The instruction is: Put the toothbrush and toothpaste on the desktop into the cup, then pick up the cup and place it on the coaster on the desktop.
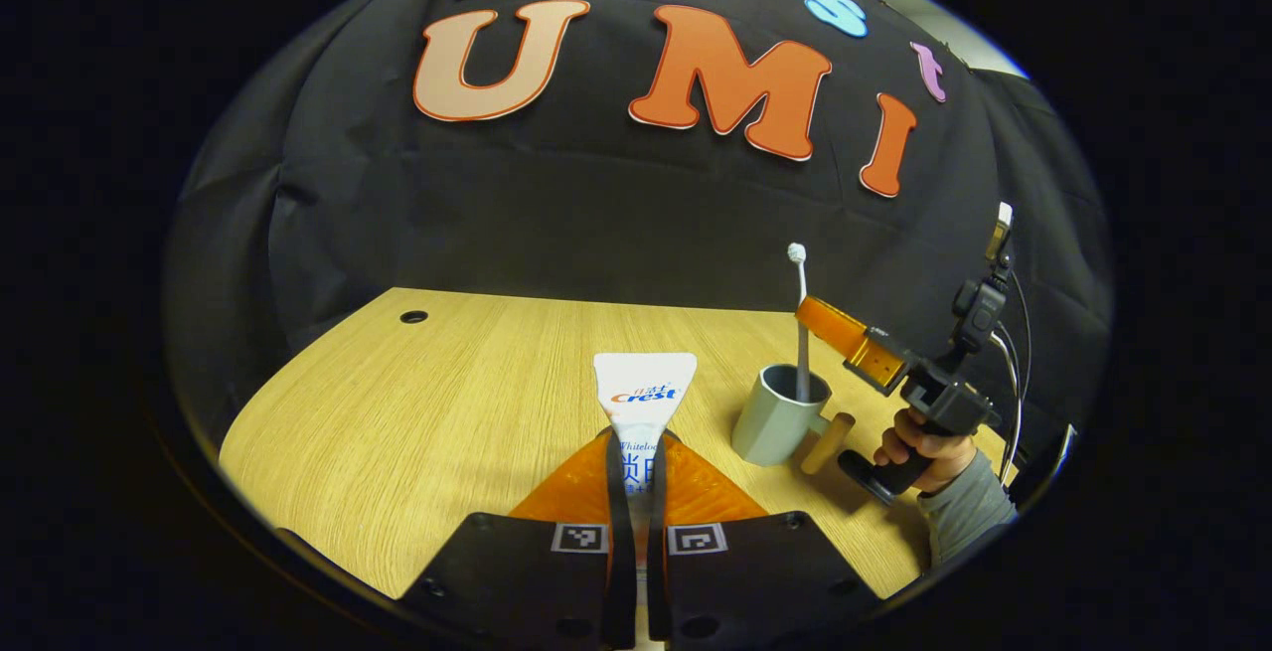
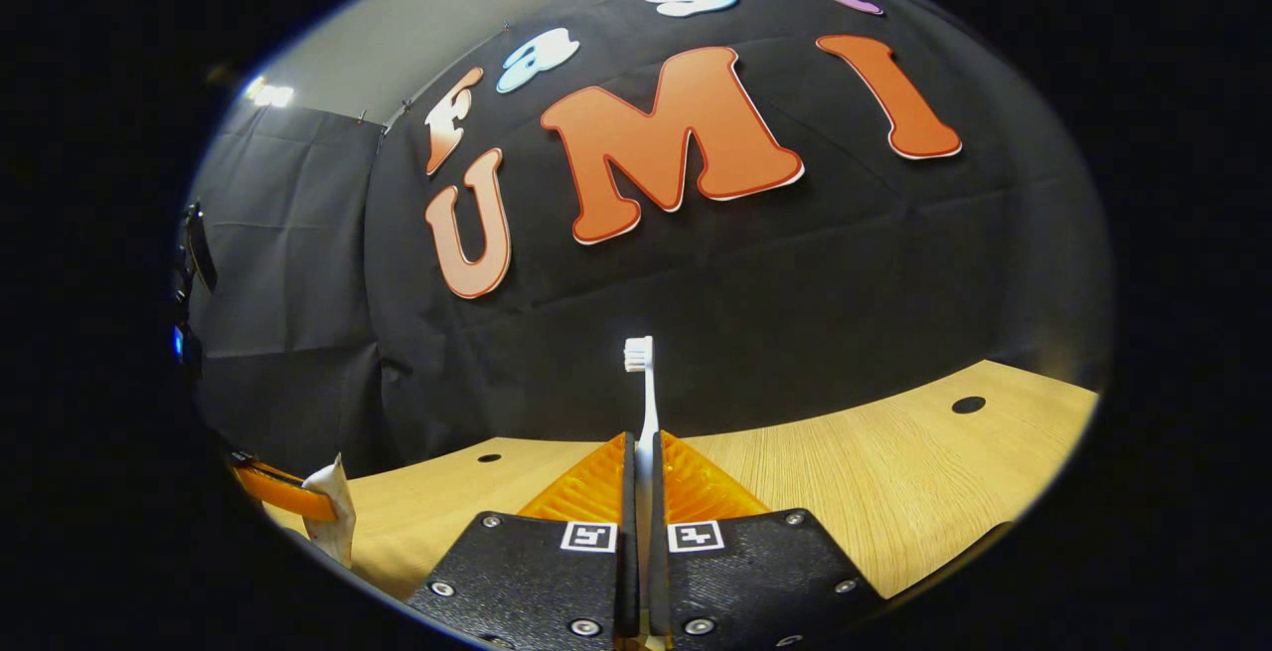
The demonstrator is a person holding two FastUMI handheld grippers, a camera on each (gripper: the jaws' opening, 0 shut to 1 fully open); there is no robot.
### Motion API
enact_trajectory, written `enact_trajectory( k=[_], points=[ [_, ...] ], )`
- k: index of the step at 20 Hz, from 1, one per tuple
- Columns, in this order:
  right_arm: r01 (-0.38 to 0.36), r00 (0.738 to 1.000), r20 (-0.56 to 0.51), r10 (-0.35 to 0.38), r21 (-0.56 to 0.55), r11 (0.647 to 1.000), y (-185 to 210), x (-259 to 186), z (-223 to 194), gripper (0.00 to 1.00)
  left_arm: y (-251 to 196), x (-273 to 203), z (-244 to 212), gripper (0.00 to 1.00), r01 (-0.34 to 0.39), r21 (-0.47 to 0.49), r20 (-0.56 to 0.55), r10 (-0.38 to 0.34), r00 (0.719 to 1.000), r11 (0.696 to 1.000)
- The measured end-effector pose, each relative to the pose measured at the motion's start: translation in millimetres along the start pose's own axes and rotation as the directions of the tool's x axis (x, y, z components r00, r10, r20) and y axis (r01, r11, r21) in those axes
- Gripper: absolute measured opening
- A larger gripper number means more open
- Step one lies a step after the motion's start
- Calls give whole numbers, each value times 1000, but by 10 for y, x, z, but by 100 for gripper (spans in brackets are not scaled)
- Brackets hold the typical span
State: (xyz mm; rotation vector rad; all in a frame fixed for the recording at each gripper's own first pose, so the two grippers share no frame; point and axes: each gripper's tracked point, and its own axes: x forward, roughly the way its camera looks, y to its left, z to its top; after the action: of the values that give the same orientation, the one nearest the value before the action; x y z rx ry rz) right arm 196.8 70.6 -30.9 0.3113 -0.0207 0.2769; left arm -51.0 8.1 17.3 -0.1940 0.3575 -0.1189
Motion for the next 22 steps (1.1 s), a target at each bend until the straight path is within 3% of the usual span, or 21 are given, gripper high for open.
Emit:
enact_trajectory(
  k=[4, 5, 6, 18, 22],
  points=[
    [16, 1000, 1, -16, -17, 1000, -45, -76, 1, 6, -84, 126, 82, 8, 20, 11, 16, -20, 1000, 1000],
    [17, 1000, 6, -17, -19, 1000, -52, -94, 19, 10, -101, 141, 101, 8, 23, 15, 21, -24, 999, 1000],
    [18, 1000, 12, -18, -18, 1000, -57, -119, 40, 6, -119, 167, 117, 8, 26, 18, 27, -27, 999, 999],
    [36, 999, -39, -37, -39, 999, -91, -394, -25, 8, -537, 506, 455, 9, 101, 39, 117, -105, 988, 994],
    [14, 995, -94, -17, -29, 999, -91, -533, -89, 16, -747, 657, 674, 8, 142, 52, 172, -149, 974, 988]
  ],
)
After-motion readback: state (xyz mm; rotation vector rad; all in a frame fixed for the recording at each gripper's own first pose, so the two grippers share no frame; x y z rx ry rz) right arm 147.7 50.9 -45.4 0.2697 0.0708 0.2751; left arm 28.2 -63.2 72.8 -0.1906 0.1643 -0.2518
